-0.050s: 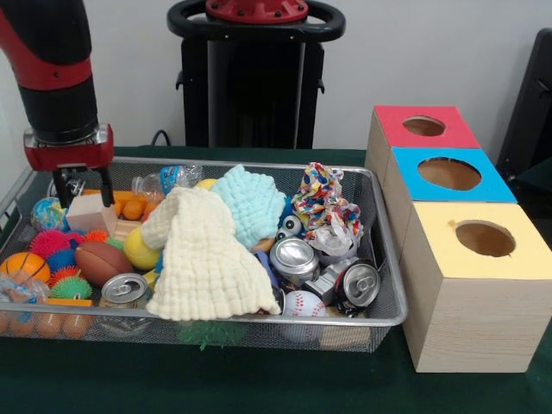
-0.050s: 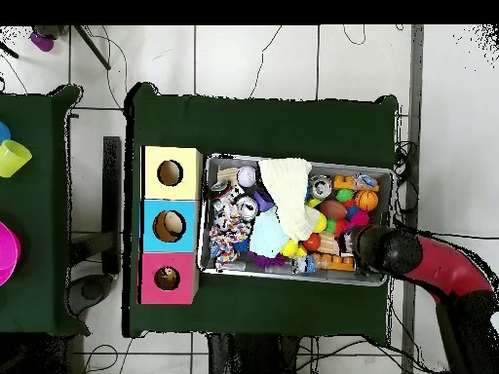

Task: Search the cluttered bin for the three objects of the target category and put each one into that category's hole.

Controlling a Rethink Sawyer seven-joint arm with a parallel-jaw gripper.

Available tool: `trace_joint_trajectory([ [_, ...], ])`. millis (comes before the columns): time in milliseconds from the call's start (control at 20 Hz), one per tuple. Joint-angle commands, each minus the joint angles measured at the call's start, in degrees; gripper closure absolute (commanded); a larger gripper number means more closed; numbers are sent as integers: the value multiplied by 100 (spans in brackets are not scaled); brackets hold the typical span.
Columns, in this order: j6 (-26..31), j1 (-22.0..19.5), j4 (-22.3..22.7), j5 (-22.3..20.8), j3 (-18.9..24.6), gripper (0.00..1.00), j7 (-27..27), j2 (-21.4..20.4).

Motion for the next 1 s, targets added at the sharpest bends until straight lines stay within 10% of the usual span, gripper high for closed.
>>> trace_joint_trajectory([
  [50, 41, -327, 298, -251, 94, 0, -218, -37],
  [1000, -1368, -624, 1512, -736, -197, 0, 630, -107],
])
